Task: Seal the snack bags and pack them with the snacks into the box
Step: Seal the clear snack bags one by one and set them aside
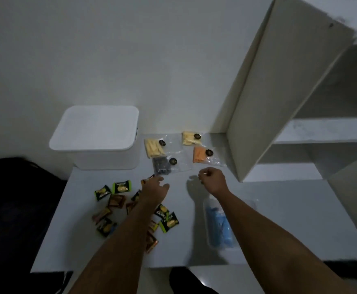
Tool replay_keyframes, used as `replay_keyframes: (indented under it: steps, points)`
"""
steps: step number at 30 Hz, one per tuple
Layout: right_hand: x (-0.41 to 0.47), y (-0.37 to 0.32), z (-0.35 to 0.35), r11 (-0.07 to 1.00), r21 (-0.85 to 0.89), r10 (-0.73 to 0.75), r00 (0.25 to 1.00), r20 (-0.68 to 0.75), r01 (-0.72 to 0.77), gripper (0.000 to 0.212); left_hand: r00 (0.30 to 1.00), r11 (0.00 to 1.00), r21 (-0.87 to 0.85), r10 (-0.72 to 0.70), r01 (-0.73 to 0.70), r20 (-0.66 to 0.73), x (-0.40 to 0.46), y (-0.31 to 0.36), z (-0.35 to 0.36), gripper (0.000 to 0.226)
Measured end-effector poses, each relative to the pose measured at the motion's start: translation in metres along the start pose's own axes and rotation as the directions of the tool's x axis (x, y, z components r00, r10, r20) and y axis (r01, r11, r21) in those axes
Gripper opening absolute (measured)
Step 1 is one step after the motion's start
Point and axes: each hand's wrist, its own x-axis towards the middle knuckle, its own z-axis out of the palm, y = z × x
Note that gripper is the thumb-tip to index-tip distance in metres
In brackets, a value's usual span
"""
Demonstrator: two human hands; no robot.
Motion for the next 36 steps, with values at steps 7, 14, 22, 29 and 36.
replay_keyframes:
  steps: [7, 14, 22, 29, 36]
  points:
    - [0.138, -0.068, 0.041, 0.996, -0.088, -0.002, 0.999, 0.052, 0.006, 0.029, 1.0, 0.993, -0.118, -0.029, 0.028, -0.01, 0.153, 0.026, -0.016, 0.033]
    - [0.221, -0.097, 0.085, 0.965, -0.255, -0.005, 0.974, 0.226, 0.065, 0.055, 0.988, 0.992, -0.008, -0.125, 0.125, -0.089, 0.238, 0.033, -0.016, 0.056]
    - [0.243, -0.083, 0.1, 0.942, -0.328, 0.13, 0.982, 0.14, -0.078, 0.043, 0.987, 0.983, 0.114, -0.13, 0.14, -0.091, 0.249, 0.033, -0.01, 0.053]
    - [0.238, -0.083, 0.086, 0.982, -0.136, 0.13, 0.991, -0.018, -0.131, 0.023, 0.992, 0.989, 0.096, -0.103, 0.11, -0.072, 0.243, 0.033, -0.016, 0.043]
    - [0.206, -0.134, 0.071, 0.972, 0.22, -0.055, 0.993, -0.108, 0.078, 0.015, 0.99, 0.998, -0.068, -0.02, 0.011, -0.142, 0.207, 0.062, -0.044, 0.029]
